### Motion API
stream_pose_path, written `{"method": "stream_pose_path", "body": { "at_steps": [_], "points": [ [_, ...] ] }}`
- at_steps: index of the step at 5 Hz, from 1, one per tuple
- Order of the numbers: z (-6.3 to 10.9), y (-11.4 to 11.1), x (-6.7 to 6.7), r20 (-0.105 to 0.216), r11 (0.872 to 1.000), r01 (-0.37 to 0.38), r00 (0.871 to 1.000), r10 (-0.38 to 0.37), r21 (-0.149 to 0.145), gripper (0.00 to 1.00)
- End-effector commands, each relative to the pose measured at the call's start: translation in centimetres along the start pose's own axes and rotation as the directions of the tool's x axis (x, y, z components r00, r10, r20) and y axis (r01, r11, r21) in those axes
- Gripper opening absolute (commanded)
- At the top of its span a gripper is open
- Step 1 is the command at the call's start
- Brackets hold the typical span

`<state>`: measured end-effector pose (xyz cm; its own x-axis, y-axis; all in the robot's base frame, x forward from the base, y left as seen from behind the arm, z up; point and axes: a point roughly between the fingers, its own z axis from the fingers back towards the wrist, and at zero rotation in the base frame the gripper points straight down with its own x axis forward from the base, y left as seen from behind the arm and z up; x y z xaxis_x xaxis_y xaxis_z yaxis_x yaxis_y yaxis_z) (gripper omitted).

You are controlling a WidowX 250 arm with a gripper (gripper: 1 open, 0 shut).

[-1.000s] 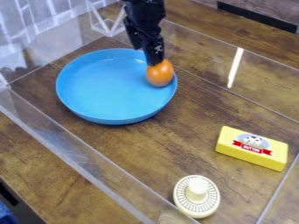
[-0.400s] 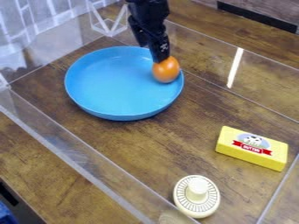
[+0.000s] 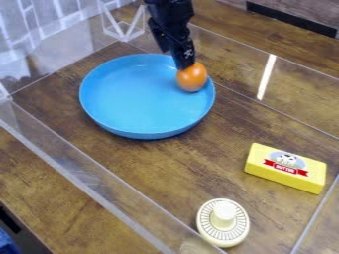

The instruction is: Remove the orange ball from inside the blue tray and put it on the table

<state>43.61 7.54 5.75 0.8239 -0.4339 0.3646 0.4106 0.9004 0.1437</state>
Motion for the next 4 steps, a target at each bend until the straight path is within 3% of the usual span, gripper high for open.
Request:
{"method": "stream_pose_path", "body": {
  "at_steps": [1,4],
  "points": [
    [-3.5,-2.6,-1.2,-0.055,0.996,0.058,0.997,-0.062,-0.068,1.0],
    [-4.2,-1.1,-1.7,-0.044,0.996,0.065,0.997,-0.067,-0.054,1.0]
  ]
}}
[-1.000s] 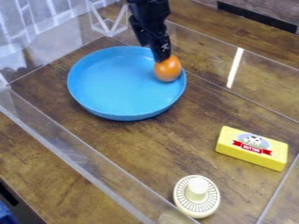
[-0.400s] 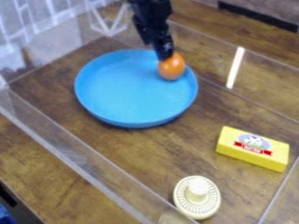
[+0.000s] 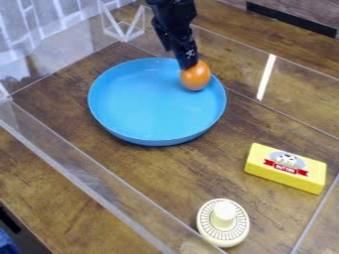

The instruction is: Remove the orange ball from inside the blue tray and put it on the table

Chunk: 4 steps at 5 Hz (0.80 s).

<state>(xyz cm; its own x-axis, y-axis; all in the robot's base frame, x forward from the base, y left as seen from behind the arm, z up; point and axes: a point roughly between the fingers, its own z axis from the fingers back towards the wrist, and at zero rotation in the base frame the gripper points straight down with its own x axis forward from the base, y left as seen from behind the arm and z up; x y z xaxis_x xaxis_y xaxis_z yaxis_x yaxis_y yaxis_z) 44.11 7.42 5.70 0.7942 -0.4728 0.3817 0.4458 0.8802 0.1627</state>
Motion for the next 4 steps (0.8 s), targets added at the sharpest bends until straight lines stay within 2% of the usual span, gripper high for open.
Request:
{"method": "stream_pose_path", "body": {
  "at_steps": [1,4],
  "points": [
    [-4.2,-1.1,-2.5,-0.068,0.998,0.021,0.997,-0.024,-0.053,1.0],
    [-5.4,-1.1,-3.4,-0.066,0.998,0.035,0.997,-0.038,-0.046,1.0]
  ]
}}
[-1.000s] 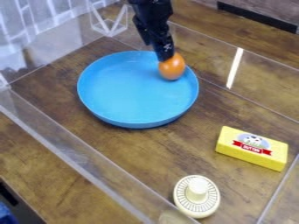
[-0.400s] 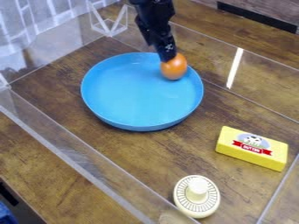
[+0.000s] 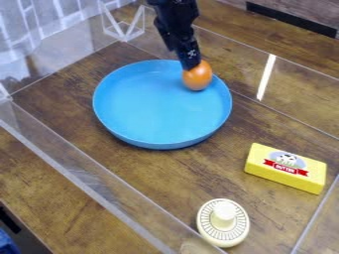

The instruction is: Remove the orange ball from inside the blue tray and put it on the table

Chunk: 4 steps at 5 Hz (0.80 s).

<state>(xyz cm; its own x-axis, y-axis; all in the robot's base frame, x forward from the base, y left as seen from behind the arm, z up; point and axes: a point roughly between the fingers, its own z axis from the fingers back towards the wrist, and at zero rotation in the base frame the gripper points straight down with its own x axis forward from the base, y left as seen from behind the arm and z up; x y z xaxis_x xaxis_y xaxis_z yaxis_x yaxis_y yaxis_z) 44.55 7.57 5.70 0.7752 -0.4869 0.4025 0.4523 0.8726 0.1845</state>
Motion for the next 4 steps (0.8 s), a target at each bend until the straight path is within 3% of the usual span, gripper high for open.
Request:
{"method": "stream_pose_path", "body": {
  "at_steps": [1,3,4],
  "points": [
    [-5.5,-1.9,-4.4,-0.091,0.998,0.022,0.995,-0.028,-0.063,1.0],
    [-6.7,-3.6,-5.8,-0.092,0.997,0.045,0.994,-0.051,-0.07,1.0],
    [-6.3,-3.9,-5.6,-0.093,0.996,0.042,0.994,-0.049,-0.076,1.0]
  ]
}}
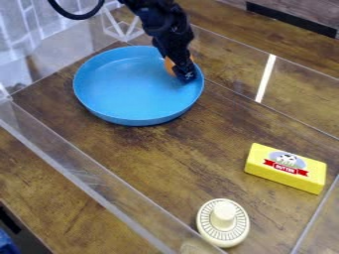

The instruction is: Remove the orange ball from inside the blue tray and put it on the table

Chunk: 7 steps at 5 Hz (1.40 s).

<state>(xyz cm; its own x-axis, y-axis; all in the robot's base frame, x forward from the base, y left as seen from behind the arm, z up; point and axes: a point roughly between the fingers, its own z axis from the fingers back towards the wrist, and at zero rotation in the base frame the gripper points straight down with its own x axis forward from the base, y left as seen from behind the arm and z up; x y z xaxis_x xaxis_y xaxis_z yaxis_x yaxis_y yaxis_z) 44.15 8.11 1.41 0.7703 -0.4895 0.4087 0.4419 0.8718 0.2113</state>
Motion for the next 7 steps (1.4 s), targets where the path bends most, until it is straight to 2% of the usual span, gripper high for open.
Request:
{"method": "stream_pose_path", "body": {
  "at_steps": [1,4,6,7],
  "points": [
    [-2.0,-3.8,-3.1,-0.101,0.993,0.035,0.994,-0.046,-0.111,1.0],
    [-0.9,-4.6,-2.7,-0.103,0.991,0.027,0.994,-0.04,-0.13,1.0],
    [0.8,-4.4,-1.2,-0.112,0.989,-0.008,0.994,-0.009,-0.149,1.0],
    [1.8,-4.1,-0.3,-0.115,0.989,-0.015,0.993,-0.002,-0.147,1.0]
  ]
}}
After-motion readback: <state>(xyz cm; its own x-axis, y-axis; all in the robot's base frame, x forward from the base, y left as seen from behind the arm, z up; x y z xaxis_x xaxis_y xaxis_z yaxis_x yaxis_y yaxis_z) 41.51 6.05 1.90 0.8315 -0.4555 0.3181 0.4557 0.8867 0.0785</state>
